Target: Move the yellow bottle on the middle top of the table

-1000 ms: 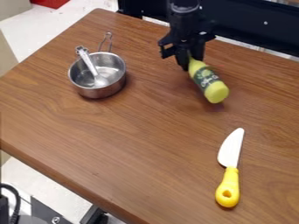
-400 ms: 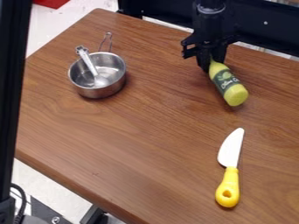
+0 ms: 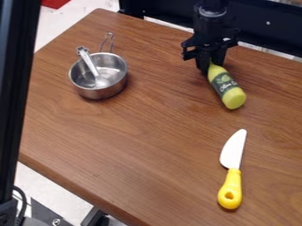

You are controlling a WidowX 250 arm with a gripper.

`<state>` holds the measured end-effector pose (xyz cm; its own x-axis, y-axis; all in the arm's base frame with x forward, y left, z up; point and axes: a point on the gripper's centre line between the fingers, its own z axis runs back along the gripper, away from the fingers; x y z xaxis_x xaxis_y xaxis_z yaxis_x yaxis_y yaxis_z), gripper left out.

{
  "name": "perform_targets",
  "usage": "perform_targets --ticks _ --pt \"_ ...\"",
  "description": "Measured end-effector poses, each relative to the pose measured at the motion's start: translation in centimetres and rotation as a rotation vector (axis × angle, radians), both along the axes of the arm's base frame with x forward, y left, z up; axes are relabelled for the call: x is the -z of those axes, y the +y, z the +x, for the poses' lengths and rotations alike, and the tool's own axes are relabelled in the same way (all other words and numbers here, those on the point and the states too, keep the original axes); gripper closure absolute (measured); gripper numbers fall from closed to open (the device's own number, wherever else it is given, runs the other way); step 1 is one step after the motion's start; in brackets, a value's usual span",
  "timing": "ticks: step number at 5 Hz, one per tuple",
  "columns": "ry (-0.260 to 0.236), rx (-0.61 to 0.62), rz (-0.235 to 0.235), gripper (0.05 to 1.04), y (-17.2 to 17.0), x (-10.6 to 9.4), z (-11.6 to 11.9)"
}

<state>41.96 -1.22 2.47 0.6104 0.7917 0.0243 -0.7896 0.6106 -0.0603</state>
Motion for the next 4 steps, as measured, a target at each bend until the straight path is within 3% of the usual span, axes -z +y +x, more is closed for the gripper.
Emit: perform_targets --ticks 2,3,4 --pt "0.004 0.024 0.013 0.184 -0.07 -0.06 0.11" --pt "0.022 0.039 0.002 0.078 -0.19 -0.01 -0.2" --pt "0.022 0.038 -0.003 0.083 -0.27 0.1 -0.29"
